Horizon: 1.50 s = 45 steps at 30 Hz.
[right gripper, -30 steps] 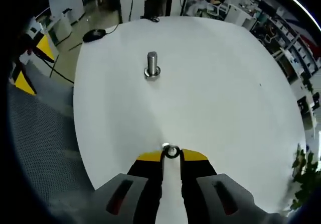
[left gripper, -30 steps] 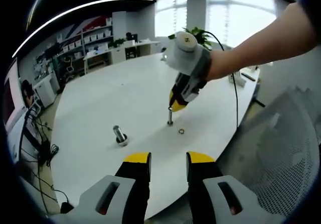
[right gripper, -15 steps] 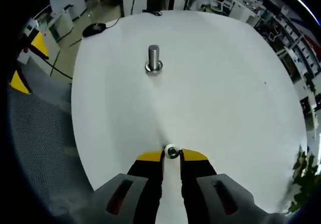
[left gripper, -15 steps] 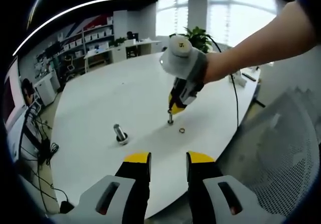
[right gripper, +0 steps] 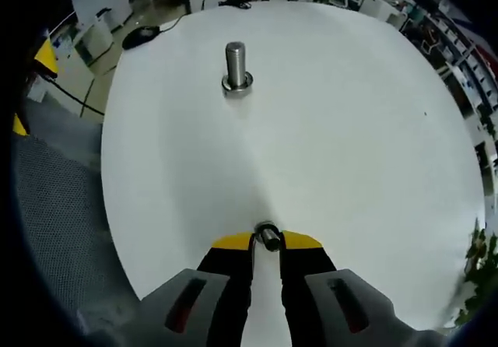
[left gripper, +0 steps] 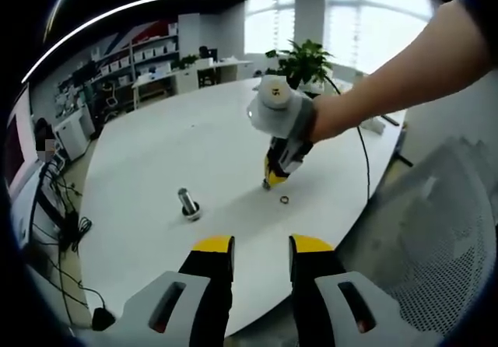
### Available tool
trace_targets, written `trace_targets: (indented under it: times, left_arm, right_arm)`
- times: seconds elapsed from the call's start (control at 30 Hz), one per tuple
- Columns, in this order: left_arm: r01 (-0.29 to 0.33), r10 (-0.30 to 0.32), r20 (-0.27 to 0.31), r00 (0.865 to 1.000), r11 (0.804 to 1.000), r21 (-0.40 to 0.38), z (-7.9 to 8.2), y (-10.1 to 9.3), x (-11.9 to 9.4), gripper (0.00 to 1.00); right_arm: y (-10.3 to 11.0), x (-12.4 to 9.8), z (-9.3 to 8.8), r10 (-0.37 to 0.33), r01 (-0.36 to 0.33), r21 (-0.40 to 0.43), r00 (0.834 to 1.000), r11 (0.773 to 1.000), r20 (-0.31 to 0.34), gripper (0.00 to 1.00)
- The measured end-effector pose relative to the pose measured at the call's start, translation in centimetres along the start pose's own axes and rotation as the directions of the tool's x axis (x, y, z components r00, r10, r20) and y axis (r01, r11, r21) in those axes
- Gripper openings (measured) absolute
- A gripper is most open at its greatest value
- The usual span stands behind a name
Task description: Place the washer onto the threaded stud by aligning its center hole with the stud, sliding it down to the base, and recovering from edge contact or off-axis alignment until the washer reaches the visible bottom stop.
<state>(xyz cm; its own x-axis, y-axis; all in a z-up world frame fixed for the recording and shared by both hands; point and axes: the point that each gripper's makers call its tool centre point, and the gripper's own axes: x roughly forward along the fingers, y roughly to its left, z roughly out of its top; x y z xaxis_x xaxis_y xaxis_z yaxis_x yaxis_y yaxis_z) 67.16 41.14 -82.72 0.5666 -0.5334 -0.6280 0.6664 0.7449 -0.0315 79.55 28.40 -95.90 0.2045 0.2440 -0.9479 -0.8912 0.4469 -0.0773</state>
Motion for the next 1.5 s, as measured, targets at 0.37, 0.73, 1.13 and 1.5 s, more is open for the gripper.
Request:
trace_targets:
  times: [0.37, 0.73, 1.13, 1.5]
  left_arm:
    - [-0.006, 0.006, -0.016, 1.0, 1.0, -0.001, -0.3, 0.2, 0.1, 0.26]
    - [-0.026, 0.026, -0.013, 1.0, 1.0, -0.009, -0.1, 0.5, 0.2, 0.26]
    - [-0.078, 0.083, 0.072, 0.994, 0.995, -0.062, 1.5, 1.7, -0.6, 0.29]
    - [-0.079, 0.114, 0.207, 0.972, 0.982, -0.17, 4.0, 2.4, -1.7, 0.3]
  right_arm:
    - [-0.1, 0.1, -0.4, 0.015, -0.015, 0.022, 1.0, 1.0, -0.008, 0.15]
    - [0.5, -1.7, -2.6, 0.029, -0.029, 0.054, 1.0, 0.998, -0.003, 0.18]
    - [1.7, -2.7, -4.0, 0.064, -0.067, 0.056, 0.997, 0.996, 0.049, 0.19]
    - [2.9, -3.5, -4.4, 0.119, -0.116, -0.036, 0.989, 0.993, 0.087, 0.21]
